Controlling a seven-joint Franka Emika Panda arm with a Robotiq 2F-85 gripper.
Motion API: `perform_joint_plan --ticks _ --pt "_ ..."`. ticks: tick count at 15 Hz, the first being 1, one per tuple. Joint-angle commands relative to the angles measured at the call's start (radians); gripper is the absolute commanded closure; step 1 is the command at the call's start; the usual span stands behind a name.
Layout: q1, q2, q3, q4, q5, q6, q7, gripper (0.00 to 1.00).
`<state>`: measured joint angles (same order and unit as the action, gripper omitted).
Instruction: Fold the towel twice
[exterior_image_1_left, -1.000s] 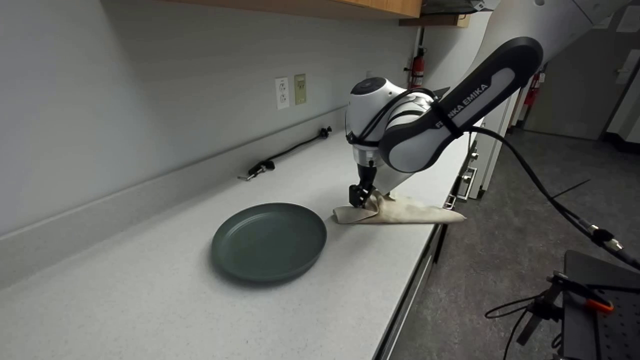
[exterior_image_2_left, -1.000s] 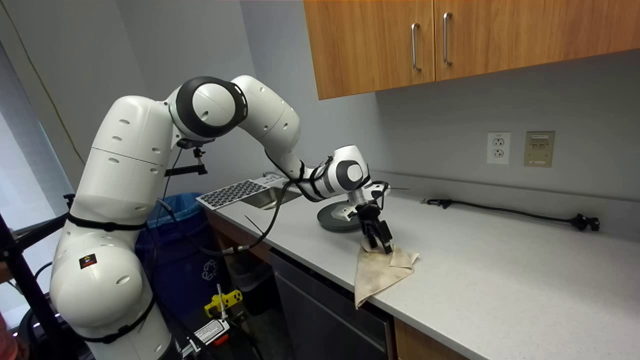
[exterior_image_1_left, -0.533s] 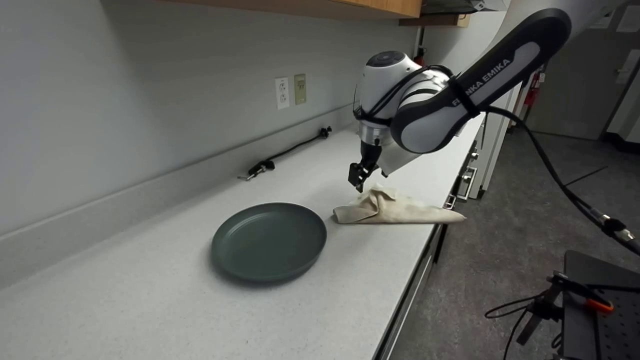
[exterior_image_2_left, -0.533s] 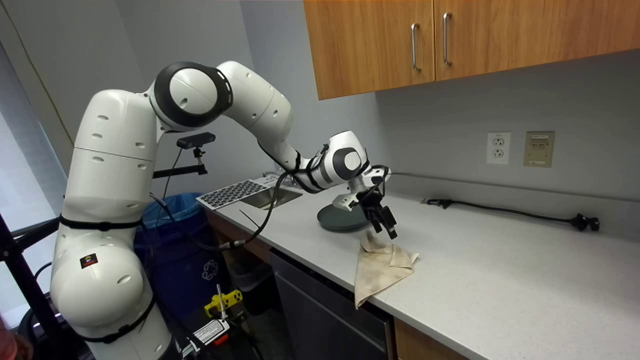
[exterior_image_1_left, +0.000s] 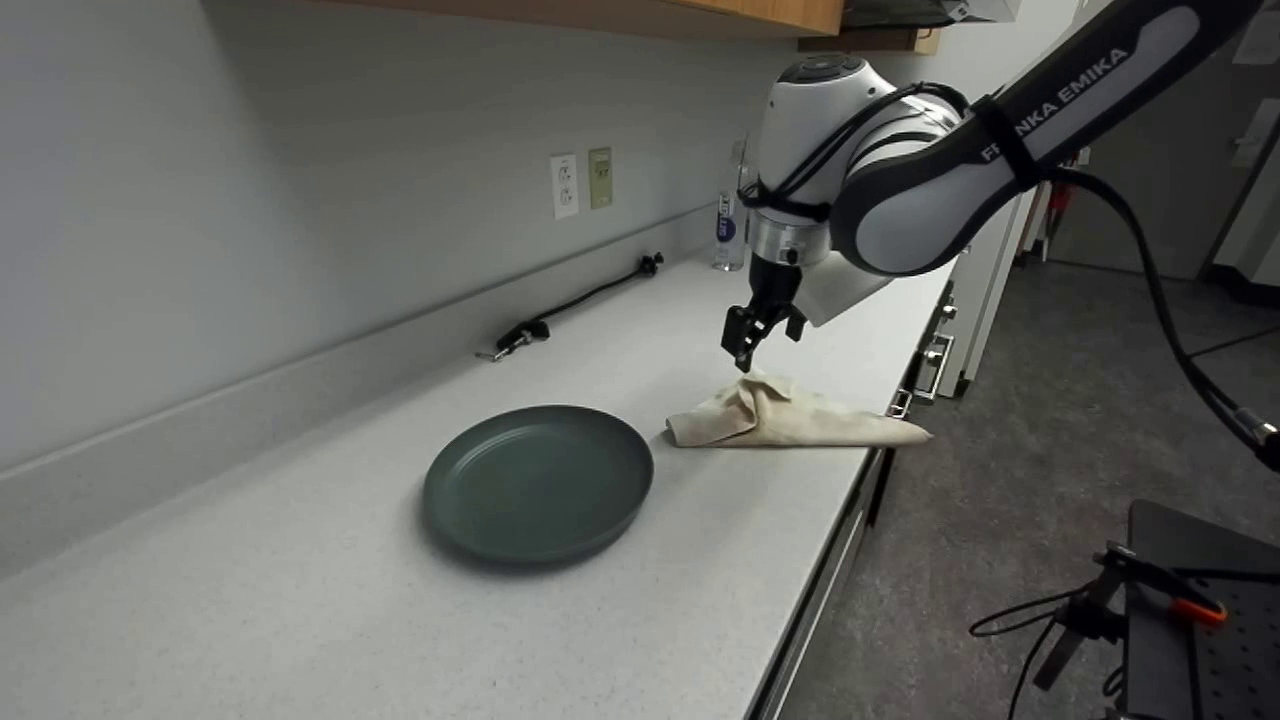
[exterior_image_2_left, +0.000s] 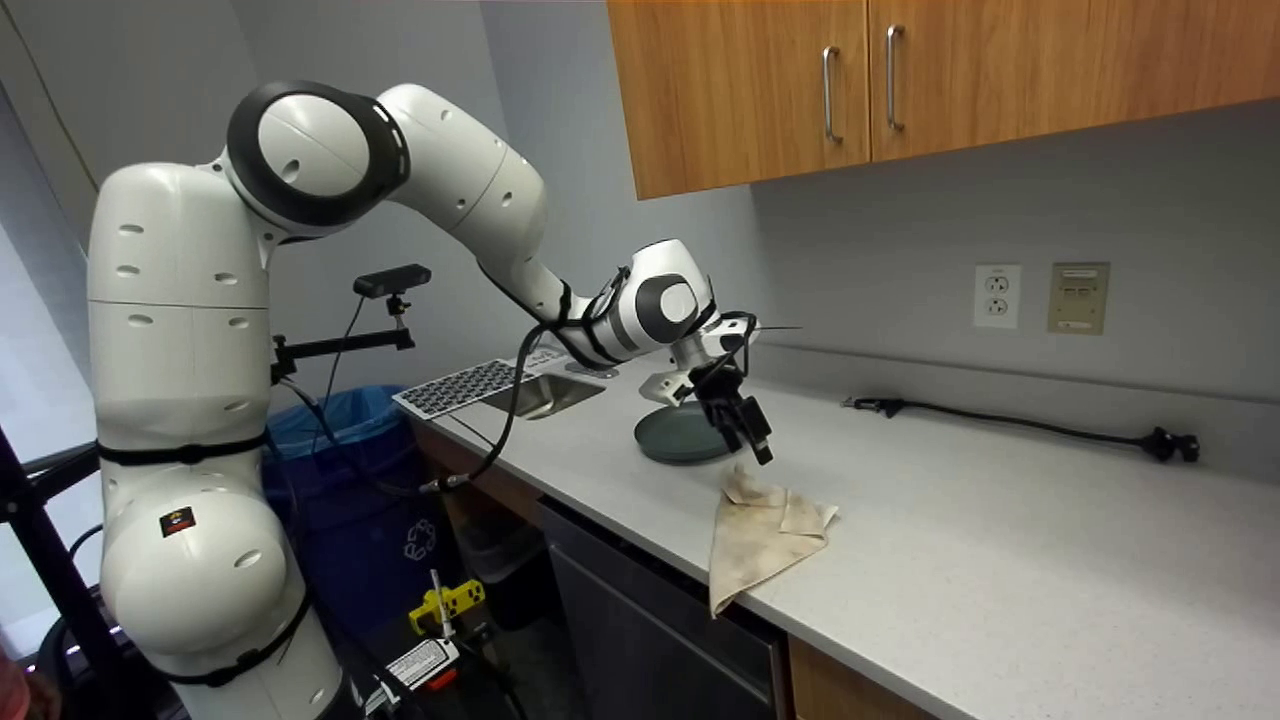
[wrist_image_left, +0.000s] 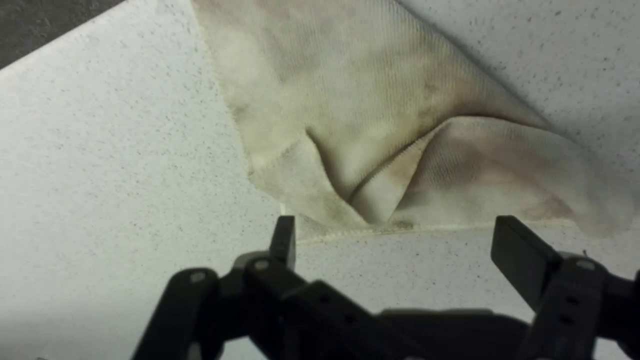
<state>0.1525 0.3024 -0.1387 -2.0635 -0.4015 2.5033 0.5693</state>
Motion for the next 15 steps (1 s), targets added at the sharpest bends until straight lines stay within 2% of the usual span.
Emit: perform_joint_plan --ticks 1,15 --pt "-0.02 -0.062 0.017 -0.093 0.015 0.01 -0.059 0.0" --pt "-0.042 -0.056 -0.029 -0.22 -0.075 -0.014 -0.077 0.0"
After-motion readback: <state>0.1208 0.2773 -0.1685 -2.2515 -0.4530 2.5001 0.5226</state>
